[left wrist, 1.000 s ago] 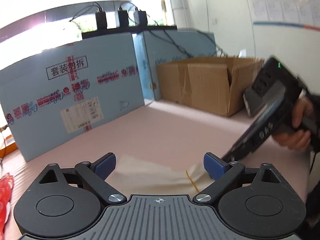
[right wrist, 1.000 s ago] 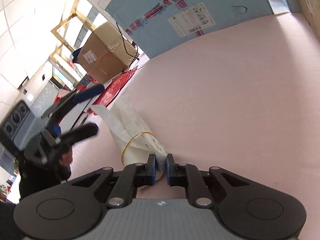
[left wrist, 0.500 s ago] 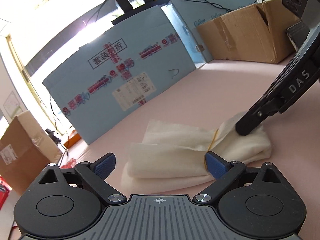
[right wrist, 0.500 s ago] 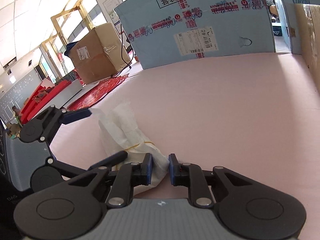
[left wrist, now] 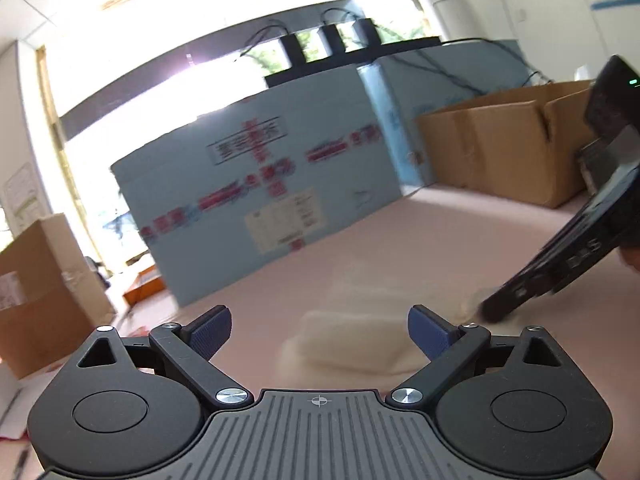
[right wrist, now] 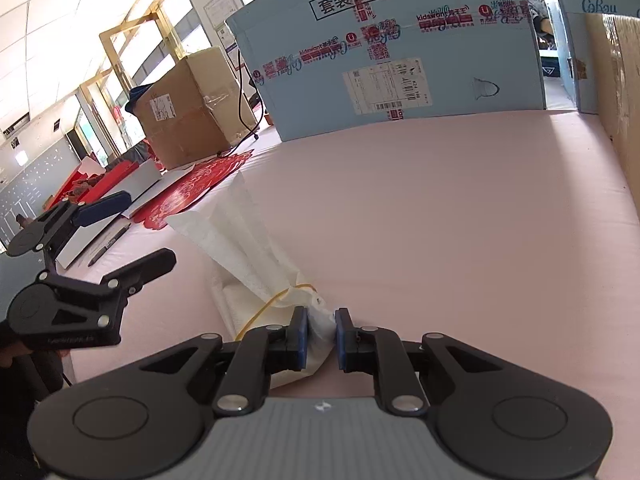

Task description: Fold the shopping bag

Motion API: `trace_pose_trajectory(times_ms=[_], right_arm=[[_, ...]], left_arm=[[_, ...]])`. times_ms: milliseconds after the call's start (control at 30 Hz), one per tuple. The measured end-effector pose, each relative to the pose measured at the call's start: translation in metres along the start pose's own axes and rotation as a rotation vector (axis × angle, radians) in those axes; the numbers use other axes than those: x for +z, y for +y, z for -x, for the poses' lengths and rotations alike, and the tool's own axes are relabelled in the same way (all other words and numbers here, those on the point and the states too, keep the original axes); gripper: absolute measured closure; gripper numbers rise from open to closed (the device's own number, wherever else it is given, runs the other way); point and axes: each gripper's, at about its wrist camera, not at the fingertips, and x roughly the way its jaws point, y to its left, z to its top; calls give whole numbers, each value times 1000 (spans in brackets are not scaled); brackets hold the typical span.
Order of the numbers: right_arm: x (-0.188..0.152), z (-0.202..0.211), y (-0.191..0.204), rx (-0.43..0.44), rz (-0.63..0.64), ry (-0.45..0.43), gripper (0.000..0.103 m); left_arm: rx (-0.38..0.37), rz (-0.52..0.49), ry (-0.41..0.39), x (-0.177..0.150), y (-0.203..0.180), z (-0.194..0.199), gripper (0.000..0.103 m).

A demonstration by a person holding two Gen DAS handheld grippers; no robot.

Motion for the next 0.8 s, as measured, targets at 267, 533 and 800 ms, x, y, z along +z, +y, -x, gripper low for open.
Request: trace_pose_trajectory(times_ms=[267, 533, 800], right_arm=[[-5, 10, 11, 0, 29, -46, 94], [-5, 5, 8, -43, 49, -21, 93], [1, 4, -1, -51, 40, -18, 93]], left_arm=[[206, -202, 132, -5, -45, -42, 5], [194, -194, 178, -19, -3, -38, 5], [162, -109, 92, -14, 47, -17, 6]])
